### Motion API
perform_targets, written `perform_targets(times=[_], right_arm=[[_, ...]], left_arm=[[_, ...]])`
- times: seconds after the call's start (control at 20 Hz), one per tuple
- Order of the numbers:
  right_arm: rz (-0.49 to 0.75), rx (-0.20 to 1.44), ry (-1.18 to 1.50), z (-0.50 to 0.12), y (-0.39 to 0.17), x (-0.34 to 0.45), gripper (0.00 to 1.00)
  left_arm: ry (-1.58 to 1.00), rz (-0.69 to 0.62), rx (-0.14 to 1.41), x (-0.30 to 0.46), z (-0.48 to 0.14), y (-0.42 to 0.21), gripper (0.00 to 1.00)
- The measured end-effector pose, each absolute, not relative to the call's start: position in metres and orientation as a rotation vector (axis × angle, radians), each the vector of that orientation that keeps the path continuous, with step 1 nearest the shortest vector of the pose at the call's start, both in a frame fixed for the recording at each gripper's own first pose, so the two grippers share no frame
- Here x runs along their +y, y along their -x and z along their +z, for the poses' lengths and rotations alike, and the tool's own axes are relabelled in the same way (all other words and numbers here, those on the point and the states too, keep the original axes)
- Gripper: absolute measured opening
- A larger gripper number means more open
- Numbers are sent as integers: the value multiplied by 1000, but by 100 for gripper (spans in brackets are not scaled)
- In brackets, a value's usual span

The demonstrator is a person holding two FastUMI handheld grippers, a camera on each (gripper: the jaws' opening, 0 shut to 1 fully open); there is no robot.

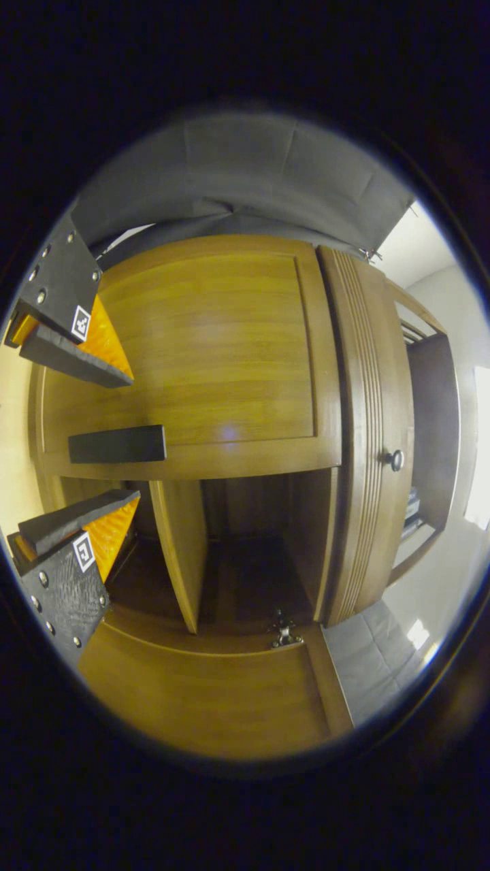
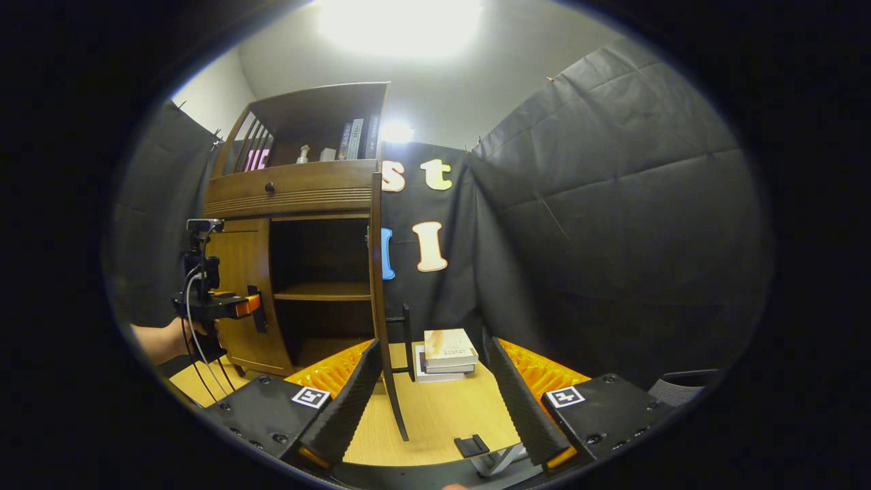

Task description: Open the right door of the double-door shoe cabinet with the right hand, and open the left door with the left hand.

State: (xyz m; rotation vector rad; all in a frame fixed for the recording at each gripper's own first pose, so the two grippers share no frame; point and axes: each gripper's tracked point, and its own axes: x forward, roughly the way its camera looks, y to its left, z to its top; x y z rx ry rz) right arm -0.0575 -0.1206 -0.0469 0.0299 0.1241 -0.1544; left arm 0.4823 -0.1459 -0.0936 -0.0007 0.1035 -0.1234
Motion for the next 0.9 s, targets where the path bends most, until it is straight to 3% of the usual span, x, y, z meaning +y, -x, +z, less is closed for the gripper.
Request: perform_targets(times=[0.25,0.35,0.5,0.6,0.9], right_arm=[[-165,143,-20,-54,58,-123,96],[-166,147,-16,-56,58,-122,99],[-163,153,-14,-58,58,-122,99],[-162,149,-15,-57,58,-122,99],[-130,134,-25,-54,54,-114,99]], left_arm=[[35,-99,125,-137,-102,-503,86],[32,-108,120,-140,-103,-506,69],[52,-163,104,-155,-100,-502,67],[23,-150,111,-159,-106,-515,34],[34,-140,158,-155,-101,-501,21]])
